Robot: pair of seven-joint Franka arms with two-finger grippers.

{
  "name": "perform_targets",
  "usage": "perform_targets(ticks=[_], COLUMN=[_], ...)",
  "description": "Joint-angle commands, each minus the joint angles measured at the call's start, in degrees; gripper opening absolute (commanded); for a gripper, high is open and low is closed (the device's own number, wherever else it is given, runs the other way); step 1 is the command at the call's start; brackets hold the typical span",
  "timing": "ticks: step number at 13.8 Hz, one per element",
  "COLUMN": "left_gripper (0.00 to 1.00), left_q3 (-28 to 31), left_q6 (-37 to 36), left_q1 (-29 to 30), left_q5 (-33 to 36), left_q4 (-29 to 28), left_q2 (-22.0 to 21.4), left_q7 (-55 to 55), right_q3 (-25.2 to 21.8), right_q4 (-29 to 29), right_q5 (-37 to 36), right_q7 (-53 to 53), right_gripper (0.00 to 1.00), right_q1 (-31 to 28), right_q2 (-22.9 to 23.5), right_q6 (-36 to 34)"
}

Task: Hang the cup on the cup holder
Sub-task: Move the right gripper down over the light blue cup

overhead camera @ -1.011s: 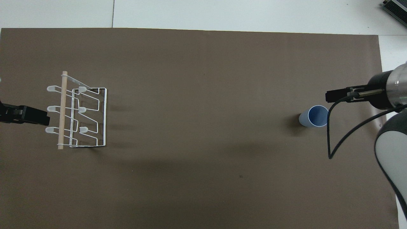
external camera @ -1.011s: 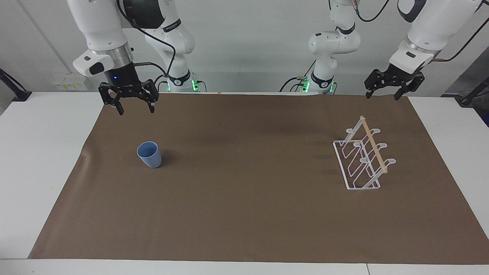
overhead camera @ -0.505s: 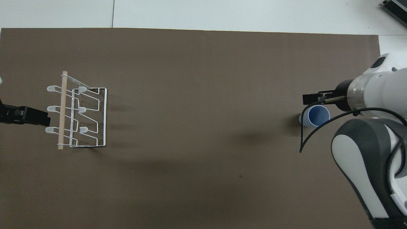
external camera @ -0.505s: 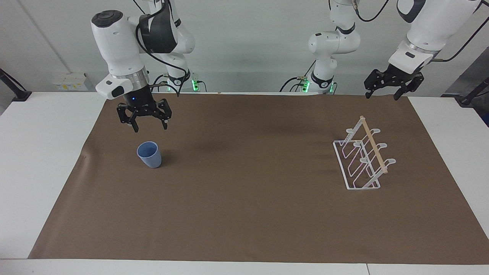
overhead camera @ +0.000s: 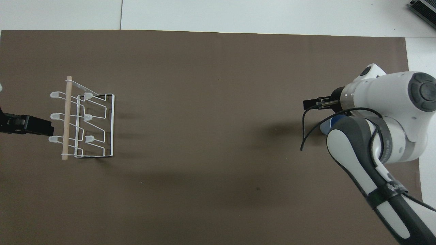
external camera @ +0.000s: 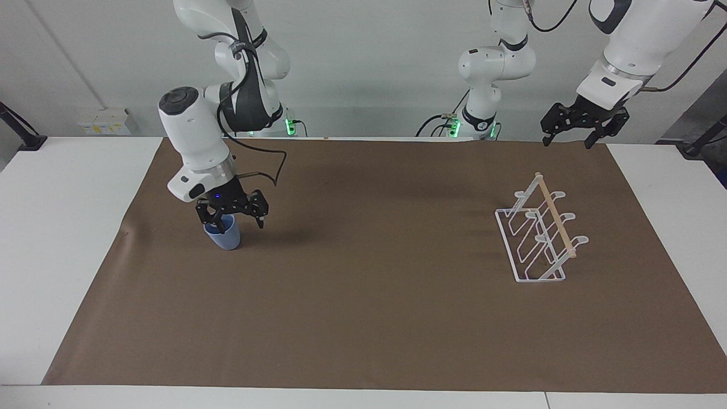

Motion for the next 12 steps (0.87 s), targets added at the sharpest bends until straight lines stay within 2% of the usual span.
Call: perform_targets(ticks=[1, 6, 12], left_gripper=[1.0, 1.0, 1.0], left_q3=[-0.01, -0.01, -0.01], left_q6=[1.65, 1.65, 2.52], left_q1=[0.2, 0.2, 0.2], left_q5=[0.69, 0.6, 0.6], left_q4=[-2.39, -2.48, -3.27], left_q2=[-1.83, -1.83, -2.1], left_q7=[0.1, 0.1, 0.1], right_q3=[0.06, -0.03, -0.03], right_q4=[-2.27, -2.64, -1.14], right_q5=[-0.01, -0.18, -5.46], right_q7=[0.53, 0.18, 0.01], right_gripper=[1.0, 1.0, 1.0], right_q1=[0.53, 0.09, -0.26], right_q2=[0.23, -0.12, -0.38], right_q6=[2.84, 0.83, -5.06])
